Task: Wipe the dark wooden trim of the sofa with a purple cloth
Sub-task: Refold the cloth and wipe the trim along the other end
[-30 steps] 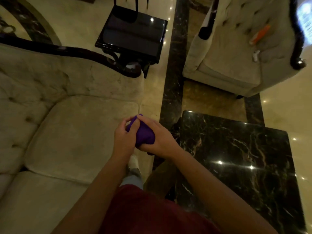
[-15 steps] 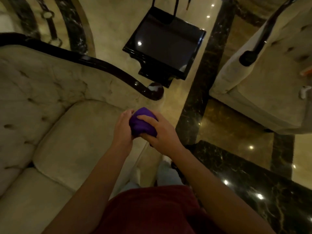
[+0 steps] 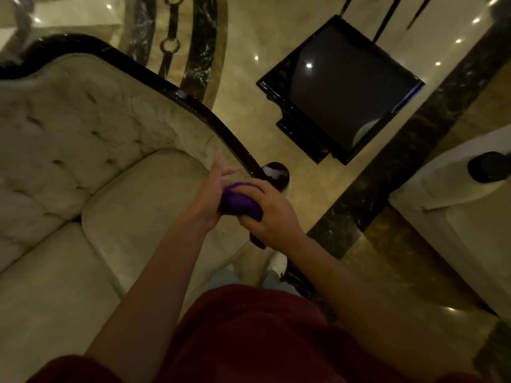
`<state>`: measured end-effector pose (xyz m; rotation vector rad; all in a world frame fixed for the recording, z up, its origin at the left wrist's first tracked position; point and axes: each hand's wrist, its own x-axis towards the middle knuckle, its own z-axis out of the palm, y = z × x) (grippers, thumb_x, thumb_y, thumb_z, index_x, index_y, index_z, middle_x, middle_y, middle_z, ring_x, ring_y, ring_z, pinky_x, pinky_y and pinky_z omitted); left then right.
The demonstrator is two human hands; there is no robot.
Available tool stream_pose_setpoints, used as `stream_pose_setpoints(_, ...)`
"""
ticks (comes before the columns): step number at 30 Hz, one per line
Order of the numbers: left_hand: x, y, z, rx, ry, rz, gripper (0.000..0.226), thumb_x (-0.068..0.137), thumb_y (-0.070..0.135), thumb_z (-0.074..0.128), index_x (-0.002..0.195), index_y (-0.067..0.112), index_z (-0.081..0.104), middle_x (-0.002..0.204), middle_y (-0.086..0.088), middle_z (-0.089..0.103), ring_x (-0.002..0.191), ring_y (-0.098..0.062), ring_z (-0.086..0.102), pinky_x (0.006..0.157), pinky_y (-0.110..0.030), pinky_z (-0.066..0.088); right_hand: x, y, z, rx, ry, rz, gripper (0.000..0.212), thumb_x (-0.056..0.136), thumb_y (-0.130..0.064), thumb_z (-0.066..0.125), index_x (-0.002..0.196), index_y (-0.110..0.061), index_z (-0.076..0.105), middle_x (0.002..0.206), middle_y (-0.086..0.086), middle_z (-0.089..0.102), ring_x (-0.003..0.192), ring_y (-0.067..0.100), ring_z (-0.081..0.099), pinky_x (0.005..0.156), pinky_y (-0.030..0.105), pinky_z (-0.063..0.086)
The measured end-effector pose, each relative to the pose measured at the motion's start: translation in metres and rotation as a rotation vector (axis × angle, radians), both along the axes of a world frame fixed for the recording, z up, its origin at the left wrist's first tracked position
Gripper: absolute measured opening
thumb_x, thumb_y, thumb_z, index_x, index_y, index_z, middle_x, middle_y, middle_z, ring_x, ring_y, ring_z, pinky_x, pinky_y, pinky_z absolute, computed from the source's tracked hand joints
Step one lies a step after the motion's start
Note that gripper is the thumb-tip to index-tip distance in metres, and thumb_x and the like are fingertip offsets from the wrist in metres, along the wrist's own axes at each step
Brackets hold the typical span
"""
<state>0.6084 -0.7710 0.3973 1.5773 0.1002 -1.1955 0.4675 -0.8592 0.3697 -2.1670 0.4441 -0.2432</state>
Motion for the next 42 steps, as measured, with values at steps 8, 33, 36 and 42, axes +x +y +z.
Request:
stream_pose_setpoints(8, 0.02, -0.013, -0.041, -0.041, 0.106, 0.427, 0.049, 0.109, 0.043, 0.044, 0.135, 0.003, 0.055, 0.124, -0.018, 0.067, 0.107, -0.037, 0.073, 0.089, -0.044, 0.063, 0.017, -0.05, -0.033, 0.059, 0.061, -0.339, 0.047, 0.081, -0.033, 0.071, 0.127, -0.024, 0.066, 0.124, 0.001, 0.067, 0.108, 0.016, 0.062, 0.091, 0.035, 0.053)
stream_pose_setpoints(33, 0.082, -0.083, -0.276, 0.426, -1.027, -0.032, 0.056, 0.108, 0.027, 0.048, 0.155, -0.003, 0.038, 0.163, -0.033, 0.028, 0.152, -0.04, 0.035, 0.124, -0.041, 0.033, 0.098, -0.071, -0.235, -0.436, 0.276, -0.52, 0.059, 0.09, -0.04, 0.068, 0.143, -0.018, 0.053, 0.152, 0.016, 0.053, 0.145, 0.039, 0.044, 0.119, 0.06, 0.034)
stream_pose_setpoints(36, 0.081, -0.079, -0.281, 0.422, -1.043, -0.038, 0.057, 0.108, 0.028, 0.051, 0.156, 0.001, 0.037, 0.165, -0.031, 0.027, 0.153, -0.038, 0.034, 0.122, -0.023, 0.02, 0.131, -0.069, -0.233, -0.408, 0.254, -0.513, 0.058, 0.092, -0.042, 0.06, 0.143, -0.014, 0.057, 0.148, 0.016, 0.056, 0.14, 0.038, 0.049, 0.118, 0.06, 0.035)
stream_pose_setpoints(42, 0.082, -0.078, -0.282, 0.399, -0.996, -0.037, 0.06, 0.108, 0.032, 0.047, 0.16, 0.007, 0.03, 0.168, -0.026, 0.021, 0.155, -0.036, 0.028, 0.127, -0.044, 0.026, 0.153, -0.067, -0.227, -0.35, 0.185, -0.445, 0.06, 0.099, -0.047, 0.054, 0.151, -0.023, 0.037, 0.158, 0.023, 0.044, 0.148, 0.04, 0.039, 0.117, 0.059, 0.035)
